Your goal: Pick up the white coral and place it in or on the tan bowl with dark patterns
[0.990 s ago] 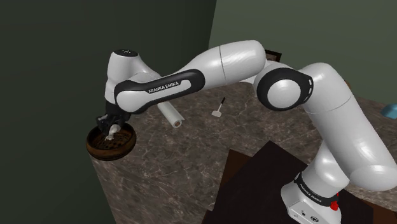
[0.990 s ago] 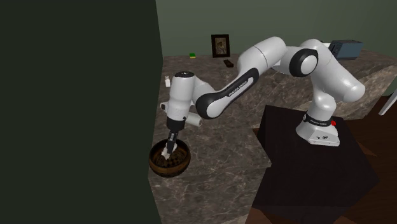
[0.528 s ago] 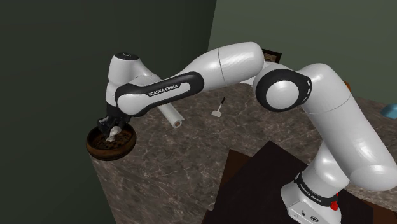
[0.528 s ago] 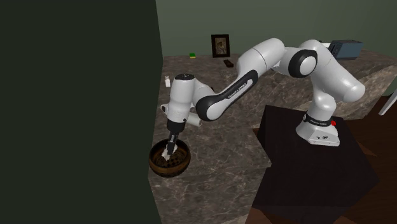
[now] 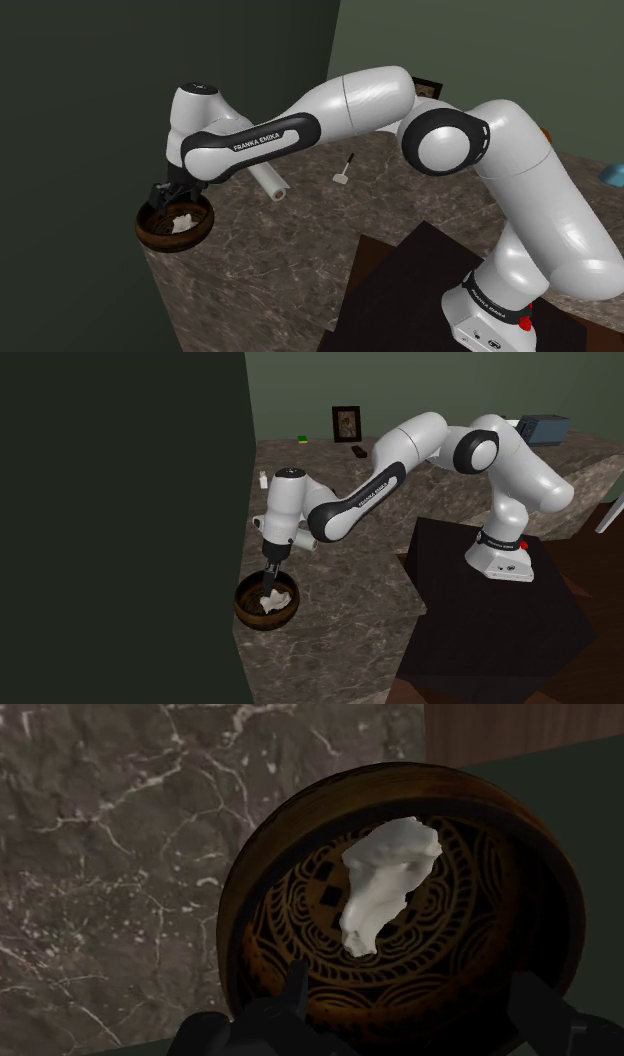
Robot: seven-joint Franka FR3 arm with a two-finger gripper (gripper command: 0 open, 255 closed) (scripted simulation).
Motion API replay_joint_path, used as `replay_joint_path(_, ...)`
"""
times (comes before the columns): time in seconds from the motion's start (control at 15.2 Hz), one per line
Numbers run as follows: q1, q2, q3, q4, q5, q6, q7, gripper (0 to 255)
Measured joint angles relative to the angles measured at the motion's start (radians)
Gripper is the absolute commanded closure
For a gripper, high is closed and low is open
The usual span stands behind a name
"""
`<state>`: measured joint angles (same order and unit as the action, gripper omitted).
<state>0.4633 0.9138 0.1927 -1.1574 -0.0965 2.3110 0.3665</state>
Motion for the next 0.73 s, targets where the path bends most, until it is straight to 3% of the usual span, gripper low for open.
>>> replay_joint_path(0.33,-0.017,-0.098,0.009,-0.061,0.009,-0.036,-0.004,0)
replay_joint_path(0.73,-0.019,-0.111,0.01,-0.071,0.01,-0.041,-0.003,0)
